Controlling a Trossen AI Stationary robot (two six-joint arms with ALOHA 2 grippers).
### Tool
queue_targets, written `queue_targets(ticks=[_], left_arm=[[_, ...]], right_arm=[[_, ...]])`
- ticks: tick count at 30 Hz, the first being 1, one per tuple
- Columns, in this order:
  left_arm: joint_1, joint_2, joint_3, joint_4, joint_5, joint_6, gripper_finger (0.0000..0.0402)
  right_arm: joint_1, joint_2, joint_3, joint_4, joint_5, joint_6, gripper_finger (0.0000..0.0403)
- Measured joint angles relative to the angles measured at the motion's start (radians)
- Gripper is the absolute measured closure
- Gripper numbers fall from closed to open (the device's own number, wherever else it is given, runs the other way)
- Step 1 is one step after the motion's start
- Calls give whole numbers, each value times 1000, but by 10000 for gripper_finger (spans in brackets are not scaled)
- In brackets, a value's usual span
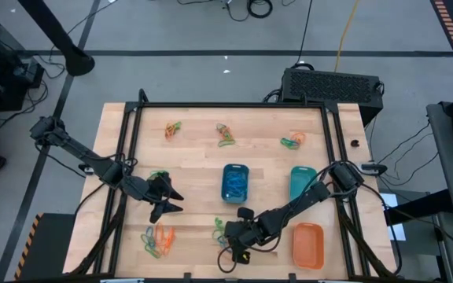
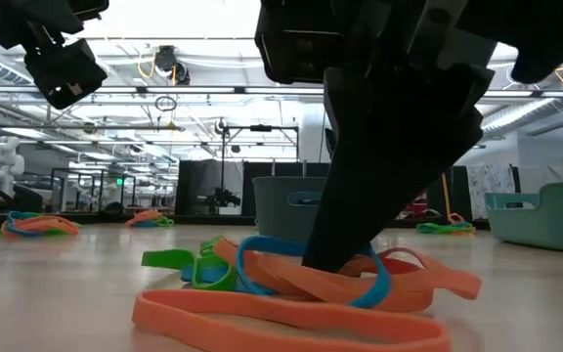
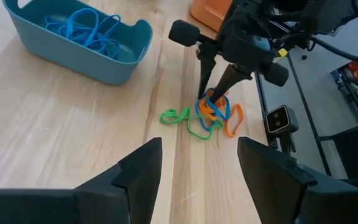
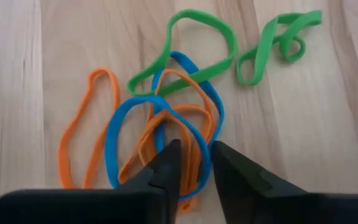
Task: Sort rubber bands into baskets
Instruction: Put the blue rubberband into the blue bin
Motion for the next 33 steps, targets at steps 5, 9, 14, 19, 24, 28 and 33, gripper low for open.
queue_targets(ticks=[5,9,14,19,24,28,33], left_arm=[[0,0,0,0,-11,-1,185],[1,0,0,0,-20,-1,185],[1,0,0,0,-21,-1,185],[6,0,0,1,-21,-3,185],[38,0,0,1,-25,-25,185],[63,0,0,2,-26,-52,185],[67,0,0,1,-26,-78,185]], right_arm=[[0,0,0,21,-6,0,368],[-1,-4,0,41,-6,5,394],[-1,-5,0,30,-5,1,392],[-1,-5,0,9,-1,-32,351],[-6,-5,0,3,-1,-31,304],[-6,-5,0,6,-2,-31,275],[-6,-5,0,15,-5,-37,257]])
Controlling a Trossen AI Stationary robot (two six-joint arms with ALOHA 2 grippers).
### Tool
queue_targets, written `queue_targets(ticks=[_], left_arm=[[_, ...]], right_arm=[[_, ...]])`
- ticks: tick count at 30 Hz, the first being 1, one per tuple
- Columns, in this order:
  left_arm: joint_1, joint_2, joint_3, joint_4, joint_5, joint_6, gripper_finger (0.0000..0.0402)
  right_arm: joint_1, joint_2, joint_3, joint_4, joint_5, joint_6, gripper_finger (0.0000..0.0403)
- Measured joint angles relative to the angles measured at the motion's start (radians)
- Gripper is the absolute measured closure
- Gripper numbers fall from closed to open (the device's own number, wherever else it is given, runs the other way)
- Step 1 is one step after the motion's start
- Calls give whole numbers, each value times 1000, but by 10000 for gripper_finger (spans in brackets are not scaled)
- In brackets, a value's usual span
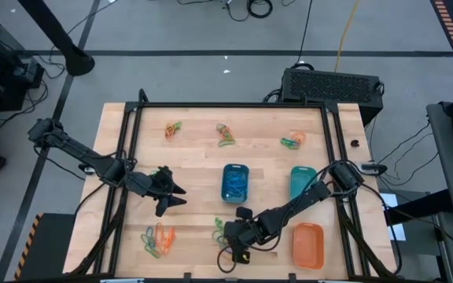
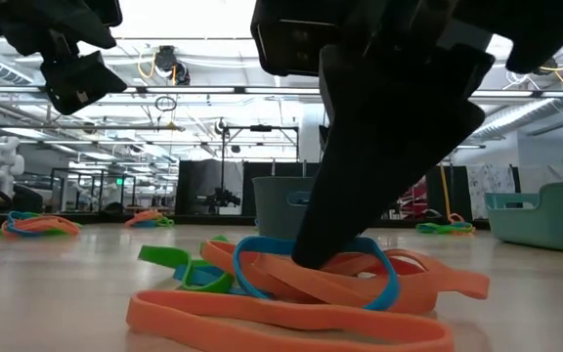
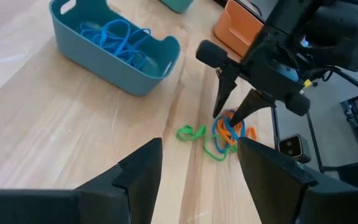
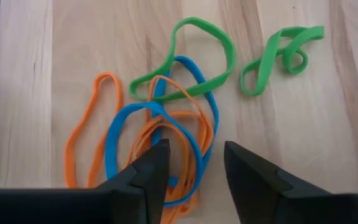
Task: Sort rubber bands into baskets
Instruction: Put the blue rubberband into the blue bin
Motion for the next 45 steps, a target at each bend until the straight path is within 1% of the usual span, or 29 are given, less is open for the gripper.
queue_targets(ticks=[3,6,12,21,36,40,45], left_arm=[[0,0,0,0,-1,0,185],[0,0,0,-1,-18,1,185],[0,0,0,-2,-43,5,185],[0,0,0,-3,-48,62,185],[0,0,0,-4,-48,63,185],[0,0,0,-4,-48,63,185],[0,0,0,-4,-64,63,185]], right_arm=[[0,0,0,6,-3,-28,255],[-2,0,0,17,-29,-48,256],[-7,0,0,49,-75,-41,259],[-8,0,0,48,-78,0,260],[-27,0,0,48,-79,10,260],[-27,0,0,48,-94,10,273],[-27,0,0,47,-107,5,311]])
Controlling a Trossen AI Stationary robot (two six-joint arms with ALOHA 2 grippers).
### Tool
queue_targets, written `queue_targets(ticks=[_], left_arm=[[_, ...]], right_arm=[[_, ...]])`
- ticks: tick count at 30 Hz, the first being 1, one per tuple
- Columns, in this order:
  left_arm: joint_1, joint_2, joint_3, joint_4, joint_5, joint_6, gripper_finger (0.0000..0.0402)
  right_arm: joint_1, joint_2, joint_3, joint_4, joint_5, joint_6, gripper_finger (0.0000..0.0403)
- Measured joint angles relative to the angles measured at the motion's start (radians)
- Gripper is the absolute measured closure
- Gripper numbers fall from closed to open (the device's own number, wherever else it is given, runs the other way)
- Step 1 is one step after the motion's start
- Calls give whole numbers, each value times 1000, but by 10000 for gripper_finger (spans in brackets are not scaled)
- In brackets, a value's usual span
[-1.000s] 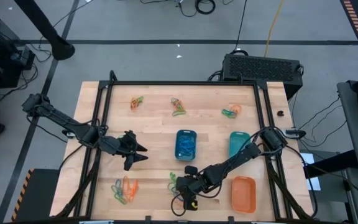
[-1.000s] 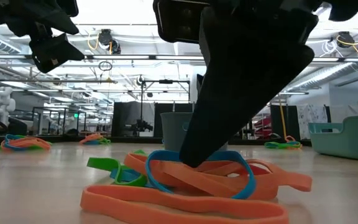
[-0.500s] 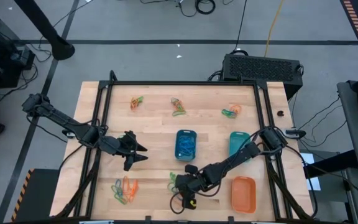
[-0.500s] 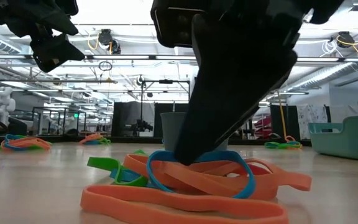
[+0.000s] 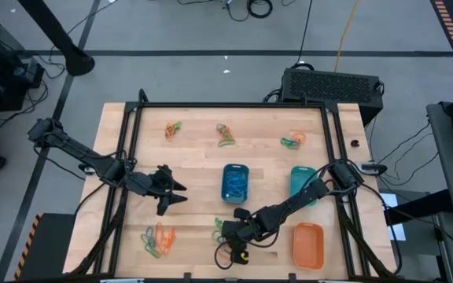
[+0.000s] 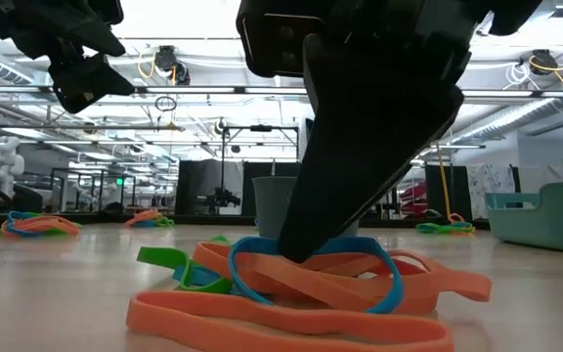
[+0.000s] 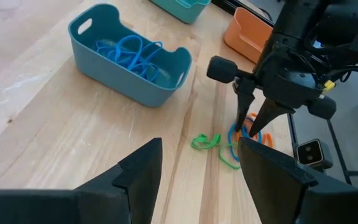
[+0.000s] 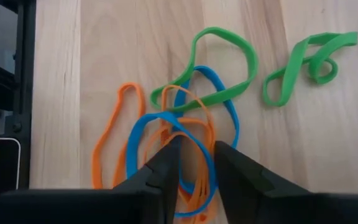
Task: Sort rubber bands into baskets
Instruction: Put the blue rubberband into the blue bin
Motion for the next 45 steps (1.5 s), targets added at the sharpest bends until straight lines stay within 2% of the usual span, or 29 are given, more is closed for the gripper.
queue_targets(ticks=[12,25,33,45], left_arm=[[0,0,0,0,-10,-2,185],[0,0,0,-2,-10,-4,185],[0,0,0,-3,-10,-8,185],[0,0,0,-6,-10,-4,185]], right_arm=[[-5,-4,0,-2,-24,-22,399],[-45,-106,-1,-129,-9,-82,402],[-53,-114,0,-119,-19,-83,398],[-53,-113,0,-102,-20,-73,334]])
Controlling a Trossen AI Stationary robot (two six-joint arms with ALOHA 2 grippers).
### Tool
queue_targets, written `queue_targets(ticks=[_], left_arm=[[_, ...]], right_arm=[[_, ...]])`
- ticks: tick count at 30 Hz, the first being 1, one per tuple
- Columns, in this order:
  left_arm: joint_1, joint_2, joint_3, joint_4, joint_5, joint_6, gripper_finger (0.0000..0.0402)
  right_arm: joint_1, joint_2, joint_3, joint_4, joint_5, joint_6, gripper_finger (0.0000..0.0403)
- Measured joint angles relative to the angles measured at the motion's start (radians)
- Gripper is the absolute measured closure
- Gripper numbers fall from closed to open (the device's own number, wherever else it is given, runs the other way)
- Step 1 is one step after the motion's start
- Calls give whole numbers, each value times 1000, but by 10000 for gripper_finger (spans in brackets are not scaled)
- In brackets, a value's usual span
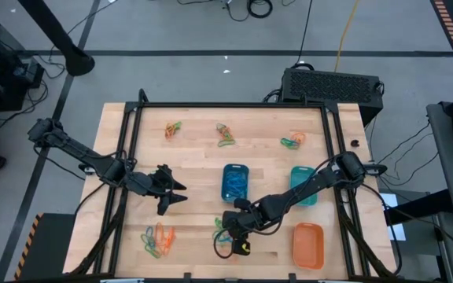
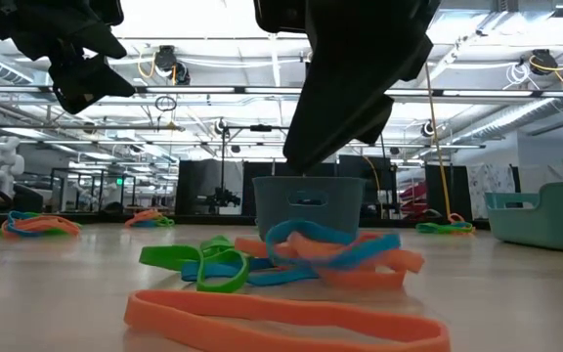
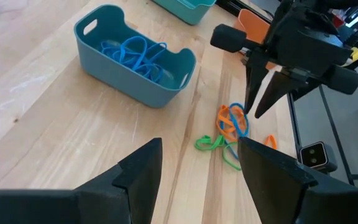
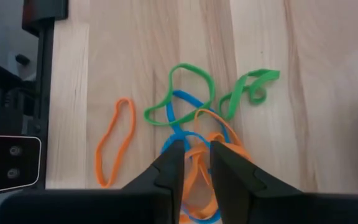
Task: Sort rubber bands into baskets
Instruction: Put the blue rubberband into the blue bin
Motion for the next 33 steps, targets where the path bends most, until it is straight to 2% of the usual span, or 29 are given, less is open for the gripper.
queue_targets(ticks=[20,33], left_arm=[[0,0,0,-2,0,3,185],[0,0,0,-11,0,3,185]], right_arm=[[0,60,0,-15,10,2,287],[2,89,0,-4,9,-26,284]])
